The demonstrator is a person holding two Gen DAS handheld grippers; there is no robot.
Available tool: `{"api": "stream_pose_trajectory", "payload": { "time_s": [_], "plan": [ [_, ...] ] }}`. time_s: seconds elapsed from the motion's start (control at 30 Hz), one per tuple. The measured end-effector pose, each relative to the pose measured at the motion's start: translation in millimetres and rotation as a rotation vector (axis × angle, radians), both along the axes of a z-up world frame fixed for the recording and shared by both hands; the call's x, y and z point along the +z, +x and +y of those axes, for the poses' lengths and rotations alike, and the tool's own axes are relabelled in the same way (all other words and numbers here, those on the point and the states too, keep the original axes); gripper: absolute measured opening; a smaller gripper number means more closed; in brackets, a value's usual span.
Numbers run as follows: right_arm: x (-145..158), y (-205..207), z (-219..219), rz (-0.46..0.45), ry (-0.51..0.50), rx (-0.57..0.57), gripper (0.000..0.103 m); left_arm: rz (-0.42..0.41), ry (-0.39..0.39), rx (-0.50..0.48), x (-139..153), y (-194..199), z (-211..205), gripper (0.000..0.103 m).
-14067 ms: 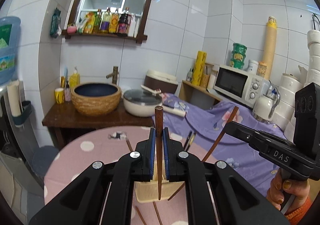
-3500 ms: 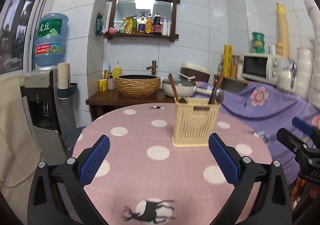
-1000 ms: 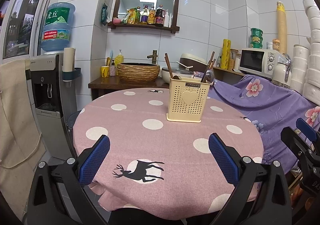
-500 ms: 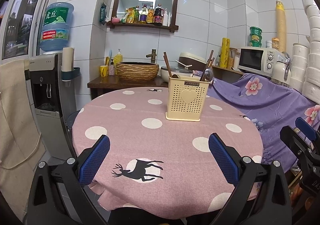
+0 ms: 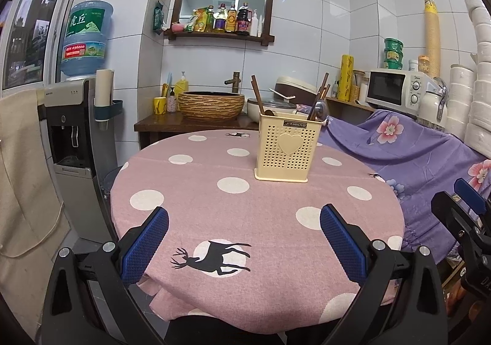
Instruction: Organize utensils
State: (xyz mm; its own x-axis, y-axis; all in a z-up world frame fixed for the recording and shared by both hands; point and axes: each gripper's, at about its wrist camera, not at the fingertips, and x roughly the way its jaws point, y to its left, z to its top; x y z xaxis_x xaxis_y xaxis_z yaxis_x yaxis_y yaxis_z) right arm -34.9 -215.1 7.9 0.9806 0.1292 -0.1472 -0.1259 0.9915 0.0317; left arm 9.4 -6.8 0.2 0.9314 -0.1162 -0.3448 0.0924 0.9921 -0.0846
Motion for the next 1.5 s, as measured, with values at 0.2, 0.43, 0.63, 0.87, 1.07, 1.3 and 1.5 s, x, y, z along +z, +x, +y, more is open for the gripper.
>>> {"api": "stream_pose_trajectory", "payload": {
  "time_s": [0.2, 0.43, 0.63, 0.87, 1.07, 1.3, 1.5],
  "plan": [
    [0.1, 0.0, 0.3, -0.001, -0.002, 0.001, 0.097, -0.004, 0.006, -0.003, 0.4, -1.1, -1.8, 0.097],
    [-6.0, 0.3, 3.2, 0.003, -0.004, 0.006, 0.097, -0.005, 0.017, -0.011, 1.6, -1.4, -3.6, 0.097],
    [-7.0, -0.5, 4.7, 0.007, -0.004, 0.008, 0.097, 0.004, 0.01, -0.007, 2.0, -0.3, -3.9, 0.097],
    [-6.9, 0.7, 5.1, 0.013, -0.003, 0.009, 0.097, 0.008, 0.01, -0.007, 2.1, 0.1, -4.2, 0.097],
    [-7.4, -0.2, 5.9, 0.014, -0.002, 0.009, 0.097, 0.008, 0.01, -0.009, 2.4, 0.7, -2.9, 0.097],
    [-7.3, 0.6, 5.3, 0.019, 0.002, 0.007, 0.097, 0.01, 0.01, -0.01, 3.0, 0.9, -2.3, 0.097],
    [-5.8, 2.9, 2.6, 0.026, 0.011, 0.002, 0.097, 0.012, 0.012, -0.014, 4.4, 0.5, -3.2, 0.097]
  ]
}}
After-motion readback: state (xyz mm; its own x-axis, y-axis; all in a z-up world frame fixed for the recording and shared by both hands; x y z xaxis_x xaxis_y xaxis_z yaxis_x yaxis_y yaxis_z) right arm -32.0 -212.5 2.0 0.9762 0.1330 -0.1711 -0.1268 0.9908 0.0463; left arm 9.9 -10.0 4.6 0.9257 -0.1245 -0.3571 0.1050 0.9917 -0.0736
